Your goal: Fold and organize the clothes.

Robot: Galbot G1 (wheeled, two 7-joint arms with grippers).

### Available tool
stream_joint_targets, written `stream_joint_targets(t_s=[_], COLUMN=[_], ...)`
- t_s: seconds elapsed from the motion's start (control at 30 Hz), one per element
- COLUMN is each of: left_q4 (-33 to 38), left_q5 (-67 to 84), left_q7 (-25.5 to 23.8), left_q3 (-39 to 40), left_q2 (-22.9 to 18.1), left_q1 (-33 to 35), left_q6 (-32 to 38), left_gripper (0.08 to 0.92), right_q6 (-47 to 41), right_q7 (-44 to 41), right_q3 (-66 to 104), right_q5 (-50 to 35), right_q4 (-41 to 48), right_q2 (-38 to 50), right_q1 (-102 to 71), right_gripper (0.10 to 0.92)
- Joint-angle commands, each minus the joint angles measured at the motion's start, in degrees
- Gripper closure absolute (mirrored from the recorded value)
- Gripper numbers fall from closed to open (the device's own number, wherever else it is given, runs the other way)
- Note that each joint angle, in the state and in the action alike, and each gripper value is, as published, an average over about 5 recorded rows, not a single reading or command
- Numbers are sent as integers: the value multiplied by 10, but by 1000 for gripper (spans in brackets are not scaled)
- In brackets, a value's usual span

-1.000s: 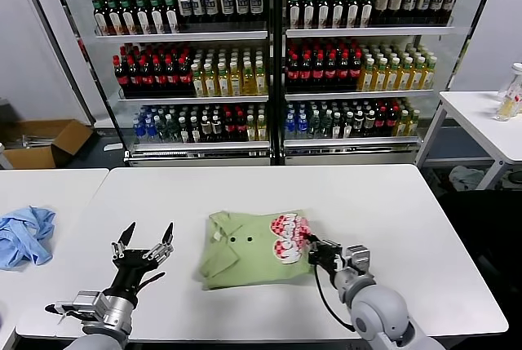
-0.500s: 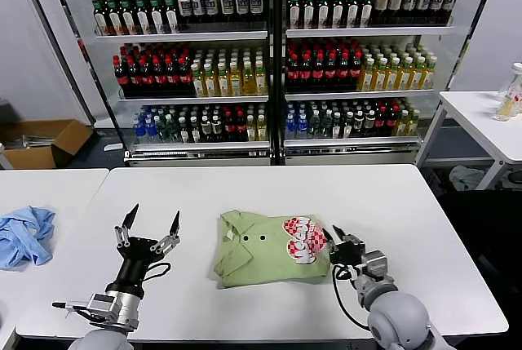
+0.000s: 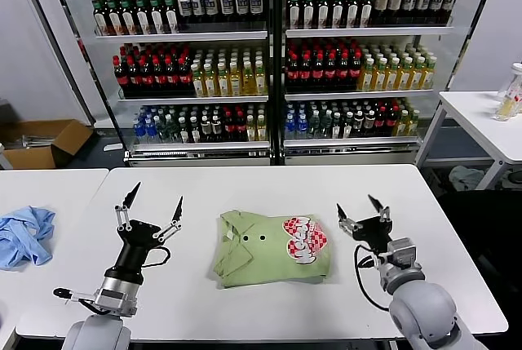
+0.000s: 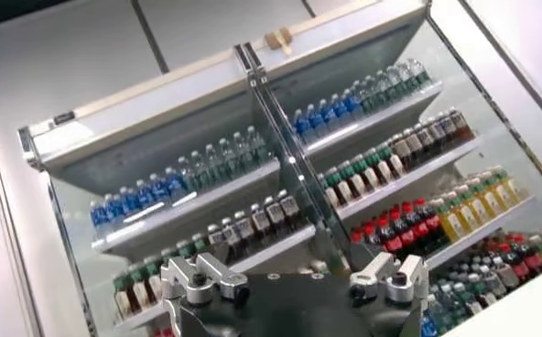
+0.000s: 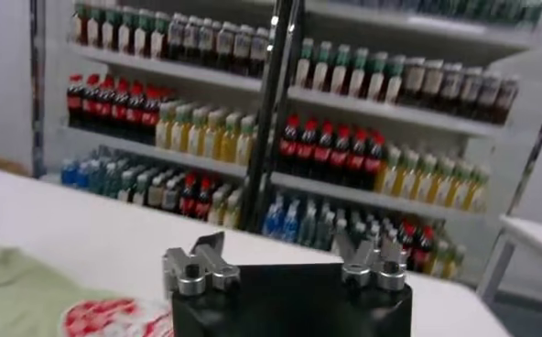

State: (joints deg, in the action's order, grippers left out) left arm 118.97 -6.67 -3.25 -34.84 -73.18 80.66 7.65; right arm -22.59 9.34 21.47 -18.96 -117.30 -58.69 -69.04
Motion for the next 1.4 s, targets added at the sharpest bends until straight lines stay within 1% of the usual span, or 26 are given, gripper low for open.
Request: stream_joint_targets(t_s=[0.03,0.17,0.4,0.7,1.07,1.4], left_q4=[3,2,-14,-17,-12,-31], left_q5=[218,220,174,144,102,120], left_q7=[-1,-1,-5,1,29,25], left_q3=[-10,-8,-4,-5,2,2], left_q2=[4,2,-8,-7,1,-4], left_q1=[-20,-26,-30,-25,-27,-39], left_q6=[-73,-87,-89,-96,-127,-118], left_gripper=[177,177,177,177,177,177], right_q6=[59,67,70,77,112,114], right_q7=[-6,-8,-11,-16,-10,-13], right_q3=[24,27,42,37,28,21], right_q5=[19,24,23,30,95,107], right_q4=[61,71,61,56,80,86], right_q2=[3,2,3,-2,-9,-12], right_q1=[45,39,23,23,29,29], right_gripper=[232,205,202,203,203,203])
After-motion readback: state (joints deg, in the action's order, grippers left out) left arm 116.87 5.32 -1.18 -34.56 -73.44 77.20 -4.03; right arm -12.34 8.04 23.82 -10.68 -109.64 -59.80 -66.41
